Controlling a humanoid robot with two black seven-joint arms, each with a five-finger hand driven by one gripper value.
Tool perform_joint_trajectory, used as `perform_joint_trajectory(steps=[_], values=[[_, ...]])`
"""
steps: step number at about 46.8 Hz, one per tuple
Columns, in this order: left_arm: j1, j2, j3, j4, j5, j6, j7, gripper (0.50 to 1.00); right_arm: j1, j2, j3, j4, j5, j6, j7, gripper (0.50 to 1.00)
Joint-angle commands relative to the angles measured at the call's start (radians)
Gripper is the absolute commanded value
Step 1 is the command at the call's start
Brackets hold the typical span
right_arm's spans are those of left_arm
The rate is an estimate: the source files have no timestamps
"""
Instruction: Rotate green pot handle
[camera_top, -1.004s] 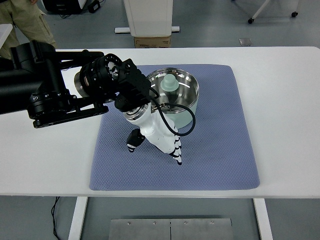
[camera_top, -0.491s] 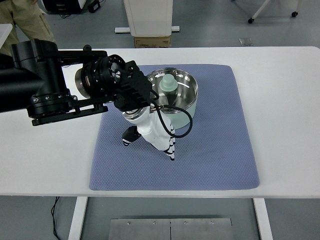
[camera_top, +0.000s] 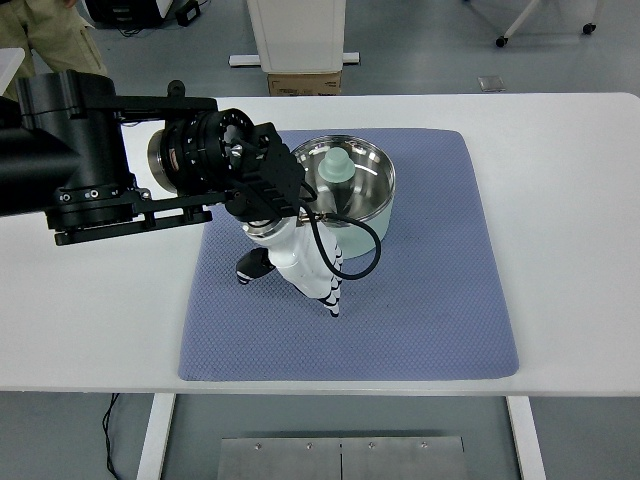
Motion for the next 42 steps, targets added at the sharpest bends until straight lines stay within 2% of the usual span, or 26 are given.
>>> perform_joint_trajectory(steps=[1,20,42], values=[[-0.012,0.001,0.020,-0.004,0.001,-0.008,0.000,1.000,0.000,0.000,0.001,0.000,0.000,0.000,0.000,1.000],[-0.038,0.002,0.066,0.004,0.102,-0.011,0.000,1.000,0.000,0.000,0.001,0.000,0.000,0.000,0.000,1.000],[-0.081,-0.003,0.122,0.003,0.104,-0.014,0.000,1.000,0.000,0.000,-0.002,0.000,0.000,0.000,0.000,1.000]])
